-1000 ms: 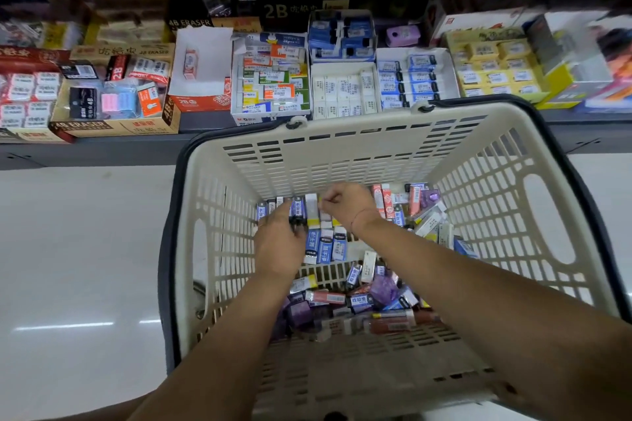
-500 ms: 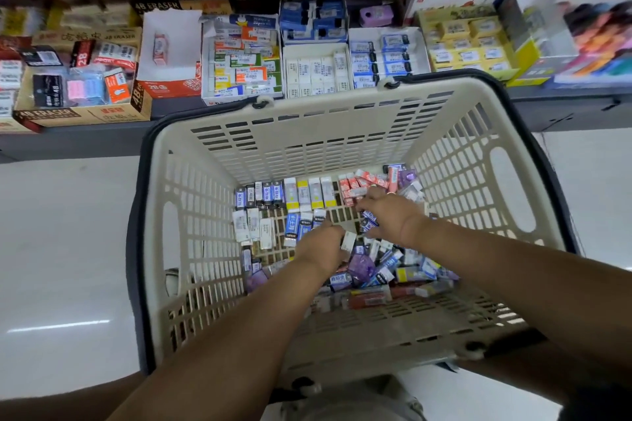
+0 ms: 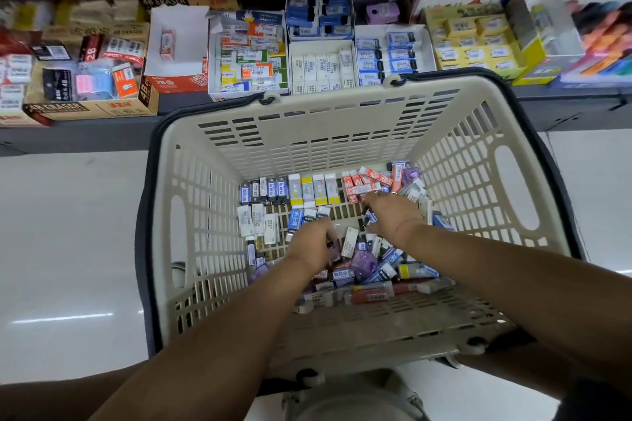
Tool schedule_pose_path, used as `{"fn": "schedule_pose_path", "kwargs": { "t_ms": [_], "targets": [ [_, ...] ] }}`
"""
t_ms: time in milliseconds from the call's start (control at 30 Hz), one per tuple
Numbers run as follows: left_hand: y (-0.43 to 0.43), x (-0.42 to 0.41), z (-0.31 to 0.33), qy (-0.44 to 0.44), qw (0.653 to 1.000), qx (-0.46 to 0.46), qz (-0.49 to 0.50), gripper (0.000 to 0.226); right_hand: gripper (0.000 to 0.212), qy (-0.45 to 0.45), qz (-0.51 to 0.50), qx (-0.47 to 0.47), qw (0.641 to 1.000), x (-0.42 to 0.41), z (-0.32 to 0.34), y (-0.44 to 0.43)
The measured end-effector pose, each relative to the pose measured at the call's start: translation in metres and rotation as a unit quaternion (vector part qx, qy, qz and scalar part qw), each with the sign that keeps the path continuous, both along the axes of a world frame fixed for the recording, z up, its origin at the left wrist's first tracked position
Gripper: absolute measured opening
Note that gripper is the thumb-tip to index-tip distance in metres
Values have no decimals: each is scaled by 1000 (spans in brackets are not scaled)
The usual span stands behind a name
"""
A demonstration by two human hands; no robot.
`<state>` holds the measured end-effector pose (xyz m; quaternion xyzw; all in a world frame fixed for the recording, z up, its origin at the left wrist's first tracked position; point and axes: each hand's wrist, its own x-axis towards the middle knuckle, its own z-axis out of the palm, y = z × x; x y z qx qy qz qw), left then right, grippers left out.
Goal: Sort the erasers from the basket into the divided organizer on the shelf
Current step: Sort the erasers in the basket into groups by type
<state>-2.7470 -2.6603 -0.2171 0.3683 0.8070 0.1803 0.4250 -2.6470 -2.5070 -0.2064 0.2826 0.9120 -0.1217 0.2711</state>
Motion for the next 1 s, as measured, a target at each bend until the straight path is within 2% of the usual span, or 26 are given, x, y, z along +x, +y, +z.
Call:
{"fn": "schedule_pose_path", "kwargs": {
  "t_ms": [167, 300, 467, 567, 667, 833, 900, 1000],
  "targets": [
    [-6, -19, 13, -118, 982, 13, 149, 23, 48, 10, 10, -12, 1000, -1, 1, 0],
    [-15, -37, 27, -180, 939, 33, 292, 21, 51, 20, -8, -40, 999, 1, 7, 3],
    [-20, -51, 29, -110, 882, 102, 447, 13, 57, 62, -117, -93, 987, -14, 28, -2],
    [-13, -57, 24, -78, 843, 130, 517, 10, 56, 114, -214, -171, 955, -45, 36, -18],
    [-4, -62, 16, -83, 802, 137, 576, 17, 53, 165, -295, -219, 915, -88, 37, -39],
    [8, -66, 13, -125, 744, 127, 644, 17, 48, 203, -325, -230, 895, -135, 25, -61],
    [7, -68, 17, -137, 732, 127, 655, 24, 47, 205, -333, -228, 892, -140, 19, -66],
    [2, -69, 29, -123, 737, 130, 651, 28, 43, 209, -328, -226, 893, -141, 11, -68]
  ]
}}
